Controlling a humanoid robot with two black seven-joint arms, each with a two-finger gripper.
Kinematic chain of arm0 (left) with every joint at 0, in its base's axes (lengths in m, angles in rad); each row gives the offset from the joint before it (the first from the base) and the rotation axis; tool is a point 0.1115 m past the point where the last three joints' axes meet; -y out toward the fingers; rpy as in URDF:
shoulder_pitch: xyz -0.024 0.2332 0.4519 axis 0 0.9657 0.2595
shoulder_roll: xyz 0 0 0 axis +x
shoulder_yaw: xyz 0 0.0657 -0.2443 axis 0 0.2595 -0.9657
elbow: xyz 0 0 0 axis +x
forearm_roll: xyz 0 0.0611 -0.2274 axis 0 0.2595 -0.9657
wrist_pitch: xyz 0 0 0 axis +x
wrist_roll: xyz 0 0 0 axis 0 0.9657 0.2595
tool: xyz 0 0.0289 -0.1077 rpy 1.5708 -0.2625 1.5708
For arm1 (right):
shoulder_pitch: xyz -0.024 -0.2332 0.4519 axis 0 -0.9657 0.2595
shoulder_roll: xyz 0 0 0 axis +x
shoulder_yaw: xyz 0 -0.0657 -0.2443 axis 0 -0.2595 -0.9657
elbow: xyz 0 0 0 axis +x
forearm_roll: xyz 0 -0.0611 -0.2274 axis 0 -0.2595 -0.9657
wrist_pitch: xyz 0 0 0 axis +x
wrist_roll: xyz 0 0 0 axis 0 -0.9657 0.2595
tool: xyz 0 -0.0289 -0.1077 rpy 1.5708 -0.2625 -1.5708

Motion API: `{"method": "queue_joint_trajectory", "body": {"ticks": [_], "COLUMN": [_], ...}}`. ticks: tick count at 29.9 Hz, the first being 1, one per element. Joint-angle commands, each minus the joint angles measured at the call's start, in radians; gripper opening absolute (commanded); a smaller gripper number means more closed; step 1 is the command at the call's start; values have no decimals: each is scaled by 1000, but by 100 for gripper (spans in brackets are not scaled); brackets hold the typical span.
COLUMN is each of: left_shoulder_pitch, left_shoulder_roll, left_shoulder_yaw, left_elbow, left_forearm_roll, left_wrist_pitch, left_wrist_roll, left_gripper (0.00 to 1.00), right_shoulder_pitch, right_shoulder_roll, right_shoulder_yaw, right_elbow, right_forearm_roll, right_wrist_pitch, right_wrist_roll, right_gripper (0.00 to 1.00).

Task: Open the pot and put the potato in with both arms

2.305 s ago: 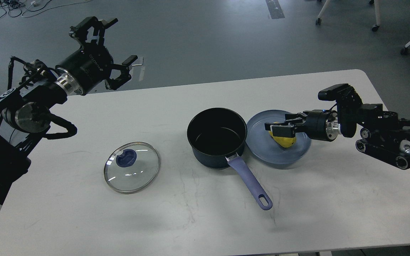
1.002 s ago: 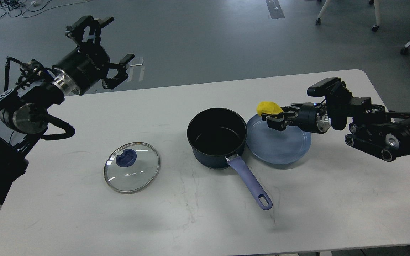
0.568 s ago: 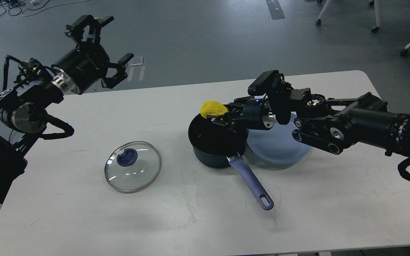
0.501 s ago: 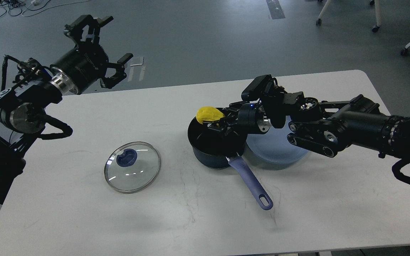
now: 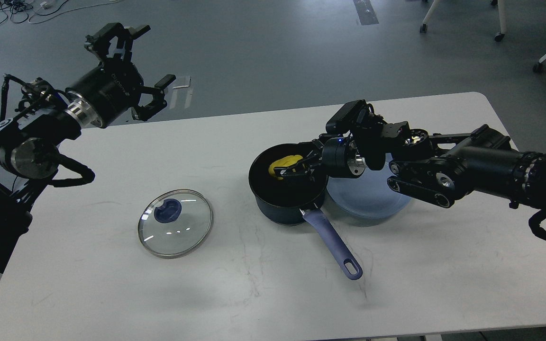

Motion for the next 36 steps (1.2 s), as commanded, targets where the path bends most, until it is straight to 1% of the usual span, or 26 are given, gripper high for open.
{"method": "queue_joint_trajectory", "body": {"ticks": [1, 2, 4, 6, 7, 8, 10, 11, 12, 13, 14, 16, 17, 18, 19, 20, 22, 23, 25, 30, 32, 36], "left_shoulder_pitch": [16, 18, 18, 21, 24, 25, 27, 34, 47, 53, 60, 73, 85, 91, 94, 100, 111, 117, 119, 120, 120, 120], "left_shoulder_roll": [-18, -37, -55, -98, -113, -145, -175, -201, -216, -222, -229, -230, -232, -233, -235, -236, -236, -235, -227, -212, -189, -170], "left_shoulder_yaw": [-1, -6, -7, -11, -12, -12, -14, -14, -17, -18, -23, -24, -24, -24, -24, -24, -24, -24, -24, -26, -26, -26], "left_elbow": [9, 12, 17, 47, 57, 78, 106, 132, 150, 153, 153, 153, 155, 153, 155, 153, 153, 152, 149, 138, 115, 92], "left_forearm_roll": [-1, -2, -4, -8, -8, -10, -10, -11, -11, -11, -11, -10, -8, -7, -7, -7, -7, -8, -8, -13, -13, -12], "left_wrist_pitch": [-1, -3, 2, 5, 5, 5, 5, 5, 3, 2, 2, -3, -4, -7, -7, -7, -4, 0, 2, -3, -4, -9], "left_wrist_roll": [-10, -12, -12, -14, -14, -14, -14, -15, -15, -15, -18, -32, -50, -67, -73, -79, -79, -79, -79, -81, -79, -79], "left_gripper": [98, 98, 98, 98, 98, 98, 98, 98, 98, 98, 98, 98, 98, 98, 98, 98, 98, 98, 98, 98, 98, 98], "right_shoulder_pitch": [13, 19, 20, 17, 11, 1, -15, -36, -56, -65, -87, -113, -145, -180, -199, -228, -246, -254, -259, -263, -260, -250], "right_shoulder_roll": [-30, -36, -39, -45, -44, -39, -36, -35, -35, -35, -35, -36, -42, -44, -44, -53, -67, -73, -75, -70, -65, -64], "right_shoulder_yaw": [71, 101, 138, 216, 235, 259, 280, 312, 353, 373, 407, 442, 479, 514, 530, 560, 583, 591, 594, 623, 654, 646], "right_elbow": [25, 24, 18, -5, -14, -33, -42, -45, -44, -44, -45, -45, -45, -45, -45, -44, -42, -33, -27, -21, -19, -16], "right_forearm_roll": [200, 307, 433, 692, 757, 869, 969, 1068, 1160, 1196, 1247, 1272, 1276, 1281, 1282, 1282, 1282, 1284, 1285, 1287, 1284, 1282], "right_wrist_pitch": [6, 8, 9, 29, 37, 44, 47, 50, 63, 72, 90, 103, 118, 150, 175, 229, 262, 264, 265, 264, 264, 267], "right_wrist_roll": [-6, -14, -19, -25, -25, -25, -26, -28, -38, -49, -74, -83, -89, -92, -95, -104, -115, -126, -132, -132, -128, -121], "right_gripper": [100, 100, 100, 100, 100, 100, 100, 100, 100, 100, 100, 100, 100, 100, 100, 100, 100, 100, 100, 100, 100, 100]}}
